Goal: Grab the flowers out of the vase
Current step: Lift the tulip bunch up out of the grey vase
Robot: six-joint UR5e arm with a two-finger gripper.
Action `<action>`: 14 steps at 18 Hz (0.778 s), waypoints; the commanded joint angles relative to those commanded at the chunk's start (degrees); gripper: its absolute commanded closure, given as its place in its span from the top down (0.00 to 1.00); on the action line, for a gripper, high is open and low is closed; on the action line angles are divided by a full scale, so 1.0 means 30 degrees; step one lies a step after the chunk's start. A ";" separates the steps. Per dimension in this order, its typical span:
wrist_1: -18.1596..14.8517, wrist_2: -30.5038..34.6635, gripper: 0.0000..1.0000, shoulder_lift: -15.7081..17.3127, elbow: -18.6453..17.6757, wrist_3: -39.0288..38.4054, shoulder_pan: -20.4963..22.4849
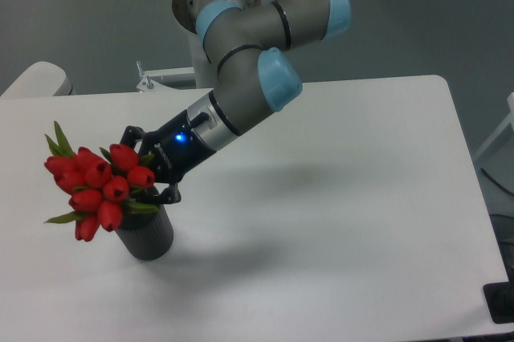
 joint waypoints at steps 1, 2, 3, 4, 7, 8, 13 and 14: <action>-0.0028 -0.0062 0.22 0.0088 0.0058 -0.0059 0.0029; 0.0000 -0.0120 0.22 0.0147 0.0146 -0.0204 0.0087; 0.0001 -0.0121 0.22 0.0176 0.0379 -0.0409 0.0117; 0.0001 -0.0121 0.22 0.0177 0.0642 -0.0730 0.0146; 0.0001 -0.0121 0.22 0.0235 0.1346 -0.1610 0.0292; 0.0001 -0.0121 0.22 0.0351 0.1580 -0.1786 0.0322; 0.0088 -0.0121 0.22 0.0556 0.1905 -0.2081 0.1316; 0.0059 -0.0150 0.22 0.0761 0.1905 -0.2110 0.1579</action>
